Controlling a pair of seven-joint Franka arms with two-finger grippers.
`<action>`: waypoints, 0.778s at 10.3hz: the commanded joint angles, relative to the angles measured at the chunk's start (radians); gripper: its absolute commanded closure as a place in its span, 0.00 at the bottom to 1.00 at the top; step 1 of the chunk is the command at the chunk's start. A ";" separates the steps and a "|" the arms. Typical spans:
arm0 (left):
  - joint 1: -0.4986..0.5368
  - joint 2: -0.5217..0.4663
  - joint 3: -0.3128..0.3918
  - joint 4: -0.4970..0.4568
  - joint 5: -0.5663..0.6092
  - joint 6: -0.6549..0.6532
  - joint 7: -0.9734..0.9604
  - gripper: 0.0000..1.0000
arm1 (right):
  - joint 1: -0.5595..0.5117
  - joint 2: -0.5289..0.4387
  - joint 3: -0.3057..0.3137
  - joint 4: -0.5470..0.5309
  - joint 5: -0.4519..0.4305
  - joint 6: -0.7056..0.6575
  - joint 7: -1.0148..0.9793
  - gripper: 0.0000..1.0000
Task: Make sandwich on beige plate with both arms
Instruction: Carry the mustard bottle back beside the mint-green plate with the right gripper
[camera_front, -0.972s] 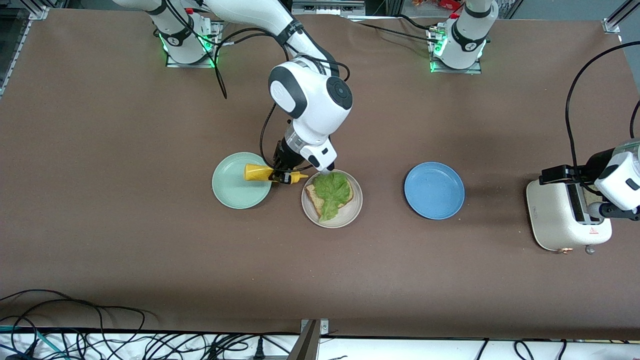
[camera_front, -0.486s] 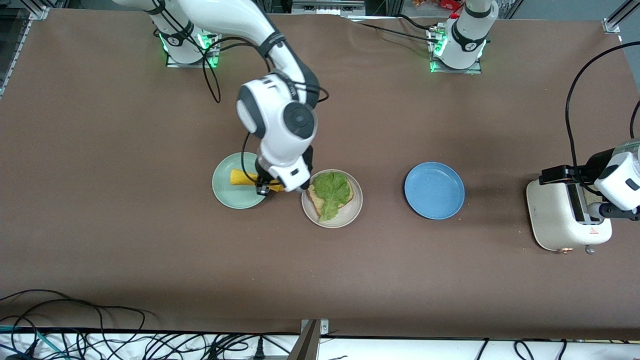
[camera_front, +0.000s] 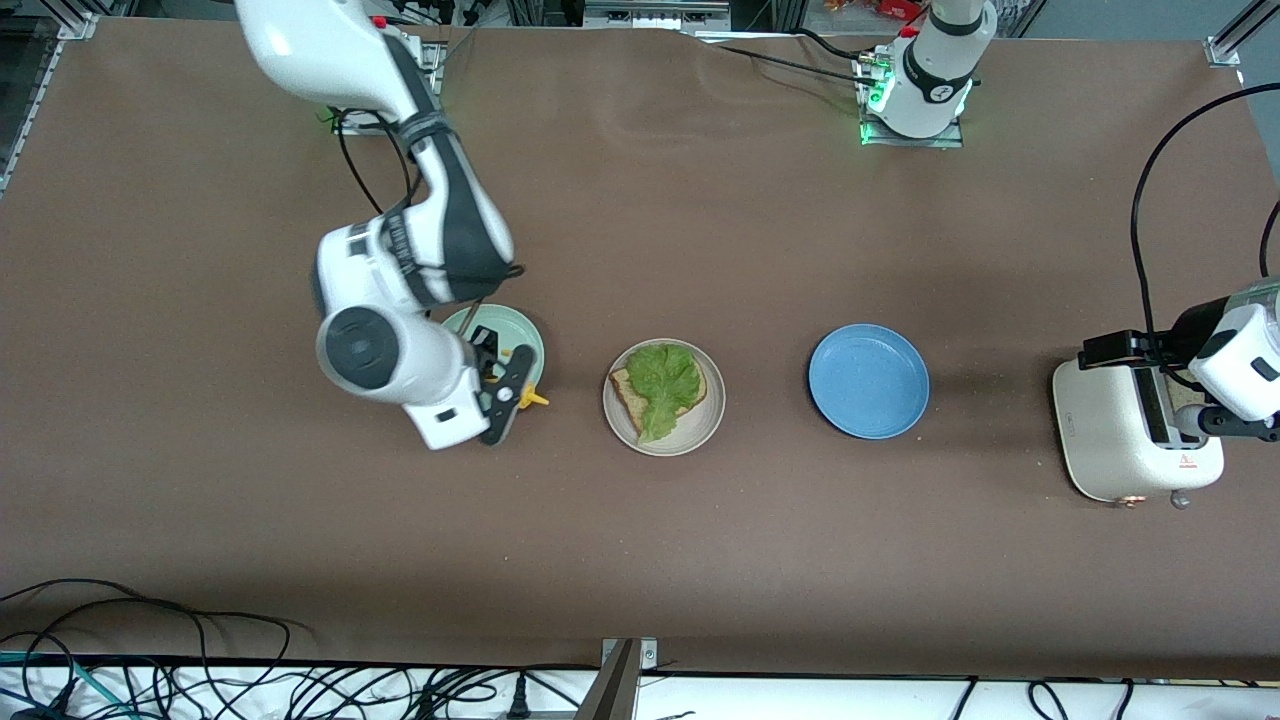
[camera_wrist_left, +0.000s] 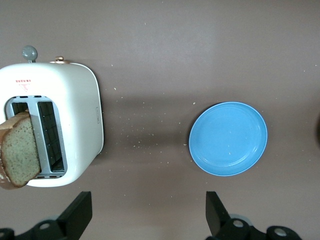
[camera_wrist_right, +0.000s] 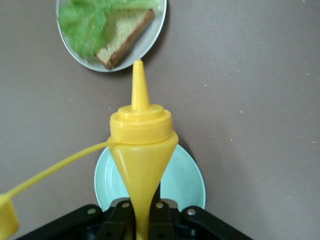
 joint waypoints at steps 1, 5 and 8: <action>0.004 -0.004 -0.003 -0.005 0.041 0.001 0.017 0.00 | -0.103 -0.018 0.019 -0.042 0.157 -0.025 -0.119 1.00; 0.034 -0.003 -0.003 -0.006 0.066 0.001 0.073 0.00 | -0.344 -0.004 0.023 -0.121 0.526 -0.211 -0.490 1.00; 0.093 0.011 -0.003 -0.006 0.066 0.016 0.158 0.00 | -0.450 0.008 0.023 -0.202 0.614 -0.361 -0.774 1.00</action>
